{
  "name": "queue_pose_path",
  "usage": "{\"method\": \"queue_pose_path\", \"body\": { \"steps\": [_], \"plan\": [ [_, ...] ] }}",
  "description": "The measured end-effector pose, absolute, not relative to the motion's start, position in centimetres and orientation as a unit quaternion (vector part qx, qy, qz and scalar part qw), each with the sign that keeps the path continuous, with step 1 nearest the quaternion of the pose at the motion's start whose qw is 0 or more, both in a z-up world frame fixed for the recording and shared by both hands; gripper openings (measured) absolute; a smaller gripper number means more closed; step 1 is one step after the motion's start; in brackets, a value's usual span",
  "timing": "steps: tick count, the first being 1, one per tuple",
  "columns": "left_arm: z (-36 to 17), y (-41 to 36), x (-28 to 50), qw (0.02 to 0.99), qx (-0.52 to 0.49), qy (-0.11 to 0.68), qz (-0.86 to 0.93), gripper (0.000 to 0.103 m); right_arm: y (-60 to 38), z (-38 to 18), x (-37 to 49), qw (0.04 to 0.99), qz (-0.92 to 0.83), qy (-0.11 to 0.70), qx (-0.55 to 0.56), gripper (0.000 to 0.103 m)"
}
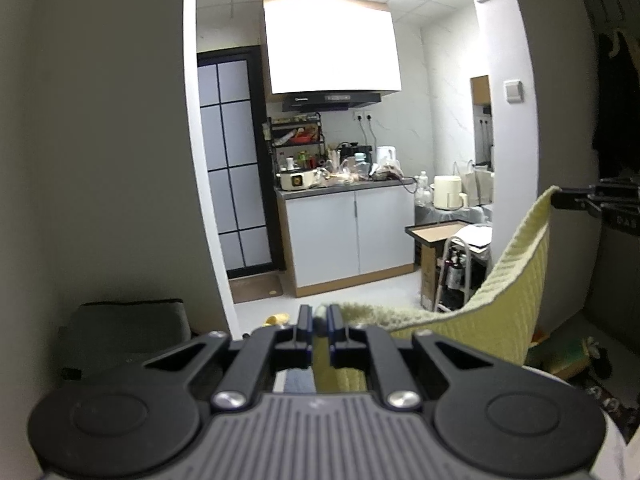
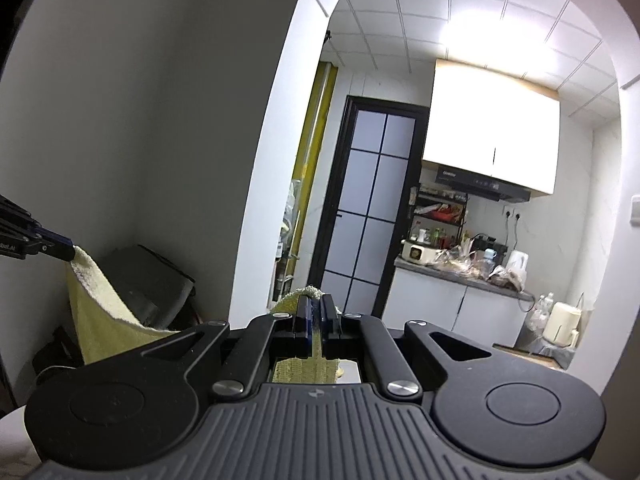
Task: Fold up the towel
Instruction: 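Lift the towel high off the table with both tools, letting it hang open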
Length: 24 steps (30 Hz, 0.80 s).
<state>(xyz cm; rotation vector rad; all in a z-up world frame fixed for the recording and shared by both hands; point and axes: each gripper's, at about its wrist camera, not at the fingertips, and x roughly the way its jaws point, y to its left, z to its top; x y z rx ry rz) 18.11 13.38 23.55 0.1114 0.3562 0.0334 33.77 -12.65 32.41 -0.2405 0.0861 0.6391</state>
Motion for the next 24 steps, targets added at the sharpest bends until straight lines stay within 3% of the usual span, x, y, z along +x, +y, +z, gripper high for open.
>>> {"method": "queue_pose_path", "body": {
  "steps": [24],
  "plan": [
    [19.3,12.8,16.1,0.962,0.081,0.262,-0.005,0.008,-12.8,26.7,32.3,0.918,0.332,0.137,-0.167,0.004]
  ]
}}
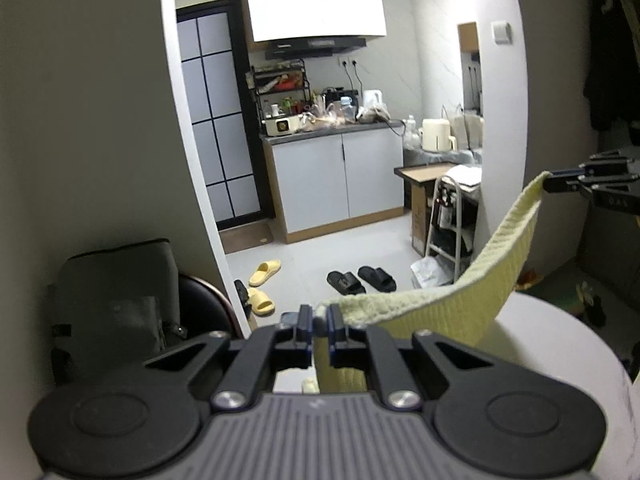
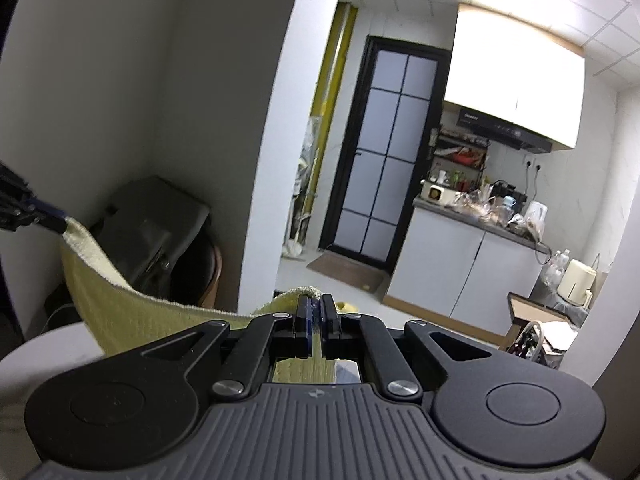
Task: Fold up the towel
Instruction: 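Lift the towel high off the table with both tools, letting it hang open, then lower the held towel onto the table with both tools, spreading it flat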
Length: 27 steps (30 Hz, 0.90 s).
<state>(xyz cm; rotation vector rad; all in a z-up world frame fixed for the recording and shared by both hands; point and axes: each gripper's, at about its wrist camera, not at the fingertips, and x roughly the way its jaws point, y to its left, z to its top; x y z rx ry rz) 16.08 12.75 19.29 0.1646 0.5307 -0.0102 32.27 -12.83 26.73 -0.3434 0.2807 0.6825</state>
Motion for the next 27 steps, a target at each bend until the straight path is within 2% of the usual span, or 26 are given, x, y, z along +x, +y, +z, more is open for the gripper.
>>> {"method": "queue_pose_path", "body": {
  "steps": [13,27],
  "plan": [
    [16.4,12.0,13.4,0.954,0.058,0.294,-0.021,0.008,-14.9,22.8,30.0,0.905,0.335,0.189,-0.183,0.004],
    [10.1,11.4,10.2,0.934,0.024,0.354,-0.047,0.008,-18.0,17.3,26.5,0.878,0.367,0.258,-0.169,0.004]
  ]
}}
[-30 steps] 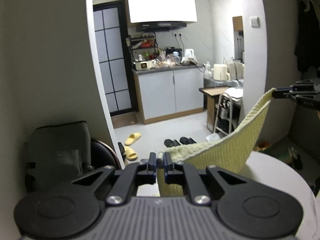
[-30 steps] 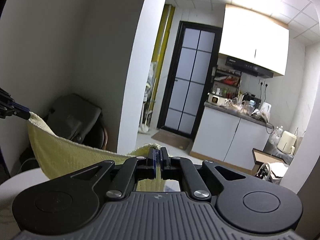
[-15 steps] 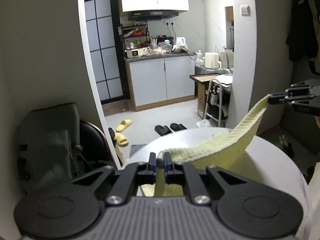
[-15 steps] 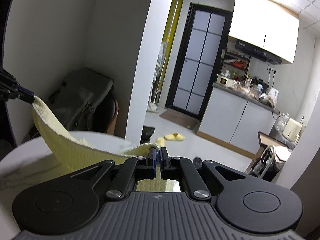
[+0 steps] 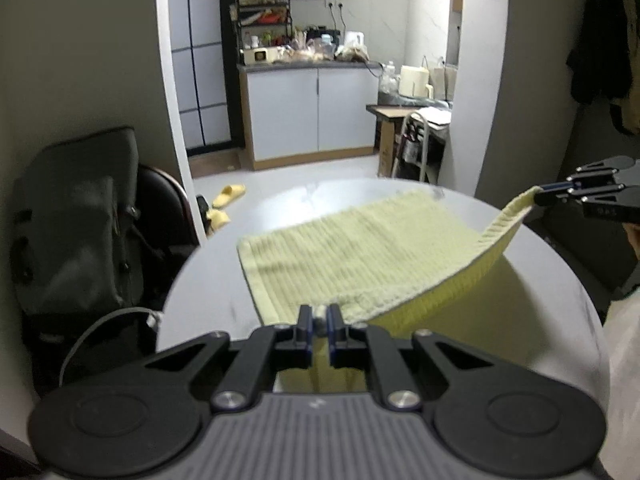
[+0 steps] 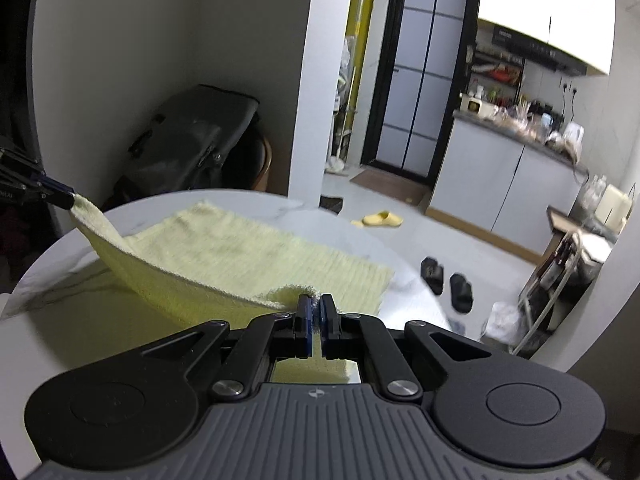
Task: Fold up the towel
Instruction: 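Lower the held towel onto the table with both tools, spreading it flat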
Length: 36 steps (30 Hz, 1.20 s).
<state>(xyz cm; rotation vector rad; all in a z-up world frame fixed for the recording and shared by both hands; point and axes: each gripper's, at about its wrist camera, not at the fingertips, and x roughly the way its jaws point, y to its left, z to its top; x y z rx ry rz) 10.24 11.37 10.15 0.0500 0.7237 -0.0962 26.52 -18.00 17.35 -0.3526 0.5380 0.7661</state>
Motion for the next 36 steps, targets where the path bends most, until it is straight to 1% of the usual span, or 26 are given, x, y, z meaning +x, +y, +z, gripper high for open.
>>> {"method": "queue_pose_path", "body": {
  "steps": [14,21,36],
  "plan": [
    [6.4,10.4,7.7,0.915,0.03,0.393,-0.082,0.008,-21.0,14.2,22.5,0.862,0.377,0.291,-0.172,0.004],
    [4.9,9.9,7.0,0.911,0.029,0.401,-0.09,0.008,-21.8,13.7,21.1,0.856,0.378,0.299,-0.183,0.004],
    [4.5,9.9,5.8,0.904,0.029,0.418,-0.084,0.009,-22.0,12.3,19.1,0.837,0.401,0.314,-0.202,0.004]
  ]
}}
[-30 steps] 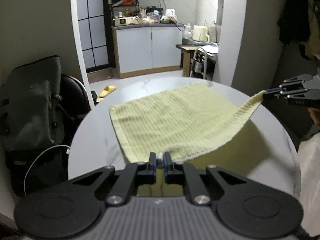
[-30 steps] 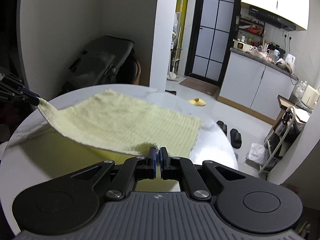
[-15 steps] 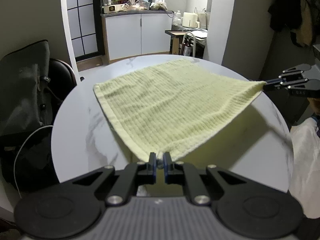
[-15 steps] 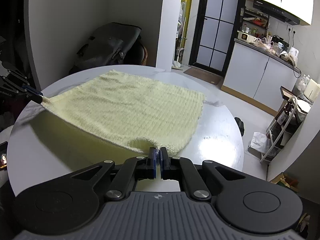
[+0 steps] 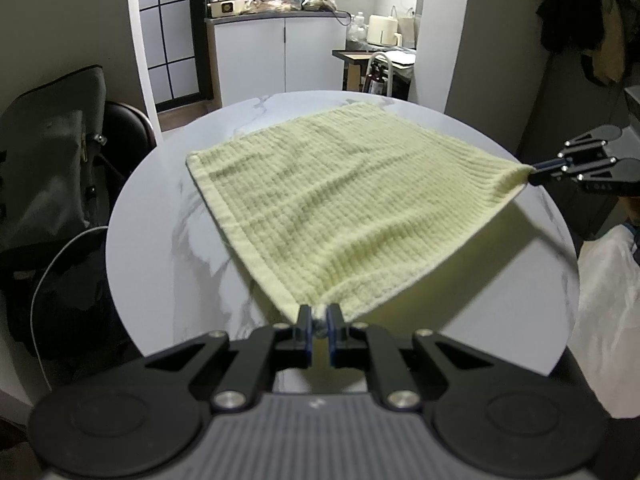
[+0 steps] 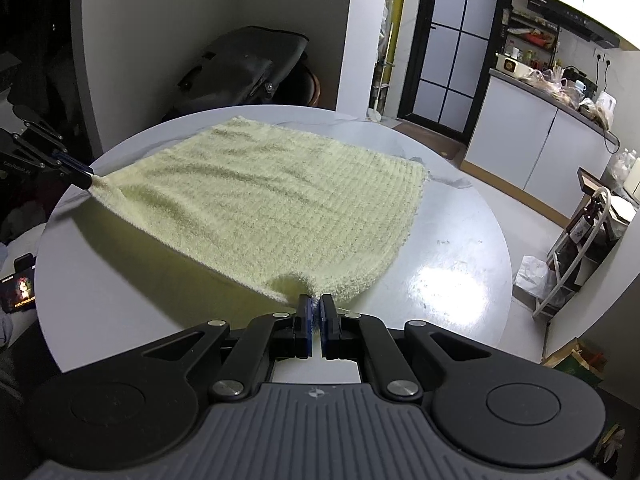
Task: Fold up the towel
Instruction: 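Lower the held towel onto the table with both tools, spreading it flat, then open both tools to release the towel corners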
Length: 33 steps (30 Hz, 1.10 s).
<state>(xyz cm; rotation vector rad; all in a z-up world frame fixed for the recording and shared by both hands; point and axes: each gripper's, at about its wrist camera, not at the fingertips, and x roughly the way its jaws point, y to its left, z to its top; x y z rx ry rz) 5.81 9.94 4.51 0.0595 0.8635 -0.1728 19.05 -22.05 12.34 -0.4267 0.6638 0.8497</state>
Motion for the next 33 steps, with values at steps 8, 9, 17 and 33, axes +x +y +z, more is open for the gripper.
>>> {"method": "queue_pose_path", "body": {
  "steps": [8,9,17,33],
  "plan": [
    [3.6,10.3,6.0,0.901,0.016,0.426,-0.084,0.016,-22.4,11.4,18.4,0.832,0.402,0.324,-0.201,0.005],
    [3.5,10.3,6.0,0.9,0.017,0.427,-0.085,0.017,-22.4,11.3,18.3,0.832,0.402,0.325,-0.201,0.005],
    [3.2,10.6,6.0,0.898,0.022,0.43,-0.086,0.022,-23.3,10.9,18.0,0.833,0.396,0.334,-0.194,0.005],
    [3.8,10.8,6.0,0.899,0.037,0.43,-0.08,0.035,-22.3,11.5,17.4,0.845,0.389,0.311,-0.196,0.008]
  ]
}}
